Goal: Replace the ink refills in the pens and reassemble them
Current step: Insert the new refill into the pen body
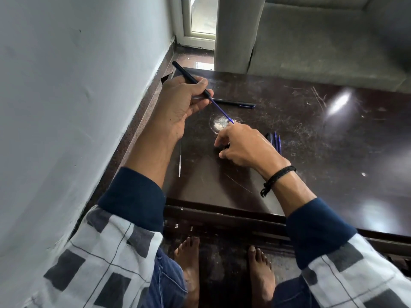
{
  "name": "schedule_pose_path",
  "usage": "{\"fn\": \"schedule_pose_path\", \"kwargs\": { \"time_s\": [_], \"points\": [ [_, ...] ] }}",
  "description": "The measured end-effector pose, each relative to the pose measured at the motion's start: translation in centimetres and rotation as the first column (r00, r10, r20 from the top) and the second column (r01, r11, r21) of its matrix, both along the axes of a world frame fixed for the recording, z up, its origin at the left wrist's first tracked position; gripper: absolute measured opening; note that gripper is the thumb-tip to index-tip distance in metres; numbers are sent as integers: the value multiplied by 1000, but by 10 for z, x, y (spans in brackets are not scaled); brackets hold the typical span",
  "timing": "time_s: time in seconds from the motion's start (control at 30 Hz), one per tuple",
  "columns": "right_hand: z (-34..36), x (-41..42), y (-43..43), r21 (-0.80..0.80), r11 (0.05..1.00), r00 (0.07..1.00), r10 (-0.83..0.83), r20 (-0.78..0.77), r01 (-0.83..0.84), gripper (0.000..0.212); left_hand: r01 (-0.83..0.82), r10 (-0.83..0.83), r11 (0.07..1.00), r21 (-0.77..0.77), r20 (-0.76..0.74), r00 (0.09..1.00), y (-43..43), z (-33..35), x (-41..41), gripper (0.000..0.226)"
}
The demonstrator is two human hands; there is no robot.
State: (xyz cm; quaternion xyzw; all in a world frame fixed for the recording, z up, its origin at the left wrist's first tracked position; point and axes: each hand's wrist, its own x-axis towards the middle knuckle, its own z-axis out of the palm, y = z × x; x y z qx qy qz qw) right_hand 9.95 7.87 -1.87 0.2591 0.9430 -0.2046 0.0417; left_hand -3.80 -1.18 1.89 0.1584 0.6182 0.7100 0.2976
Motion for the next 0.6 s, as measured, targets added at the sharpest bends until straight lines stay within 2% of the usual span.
{"fn": "schedule_pose_path", "kwargs": {
  "time_s": [0.6],
  "points": [
    [6, 3, 3, 19, 999, 998, 50, 29, -50, 34, 2, -2, 1000, -2, 2, 1000, -1, 1, 1, 2]
  ]
}}
